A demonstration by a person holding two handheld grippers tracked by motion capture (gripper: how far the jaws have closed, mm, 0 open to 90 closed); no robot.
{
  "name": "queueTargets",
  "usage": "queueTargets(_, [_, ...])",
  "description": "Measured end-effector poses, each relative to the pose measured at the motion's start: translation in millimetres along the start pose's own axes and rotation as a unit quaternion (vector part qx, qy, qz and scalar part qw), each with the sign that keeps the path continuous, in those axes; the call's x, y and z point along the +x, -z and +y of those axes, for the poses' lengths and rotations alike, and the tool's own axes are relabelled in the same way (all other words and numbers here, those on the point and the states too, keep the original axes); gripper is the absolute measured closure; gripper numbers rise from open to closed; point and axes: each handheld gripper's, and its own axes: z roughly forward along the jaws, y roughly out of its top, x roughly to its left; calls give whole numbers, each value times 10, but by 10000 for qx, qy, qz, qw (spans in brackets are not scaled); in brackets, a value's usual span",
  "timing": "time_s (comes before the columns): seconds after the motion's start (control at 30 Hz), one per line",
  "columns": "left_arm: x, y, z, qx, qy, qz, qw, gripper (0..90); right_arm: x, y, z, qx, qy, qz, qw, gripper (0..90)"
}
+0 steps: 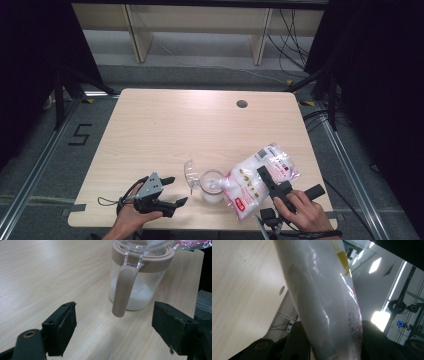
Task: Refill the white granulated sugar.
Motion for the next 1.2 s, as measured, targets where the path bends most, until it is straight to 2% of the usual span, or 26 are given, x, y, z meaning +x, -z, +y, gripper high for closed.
queueTargets(0.1, [0,0,-1,7,-7,-2,10000,195,-2,-1,0,-4,5,12,10000,731])
queueTargets(0.17, [-2,0,-1,-1,-6,19,10000,194,15,-1,-2,22,-80,51,10000,731])
queueTargets(0.23, [7,1,2,4,-88,16,10000,194,16,-1,-2,23,-86,49,9999,731])
queueTargets(0.27, [6,0,2,3,-81,16,10000,194,-1,0,1,0,4,1,10000,732])
queueTargets(0.77, [6,0,2,0,-77,17,10000,194,-1,1,2,-7,4,-12,10000,732])
queueTargets(0.87, [16,1,6,8,-135,-15,9999,194,-1,0,1,-9,3,-9,10000,732])
queueTargets(0.97, [14,2,5,5,-122,-12,9999,194,-1,1,1,-7,4,-12,10000,732])
queueTargets(1.03, [7,2,3,-1,-62,1,10000,194,-3,1,2,-7,4,-12,10000,732])
queueTargets(1.07, [-5,1,-2,-14,30,25,10000,194,-2,2,2,-8,4,-13,10000,732])
queueTargets(1.2, [-5,1,-2,-11,26,22,10000,194,-3,1,1,-12,7,-13,10000,732])
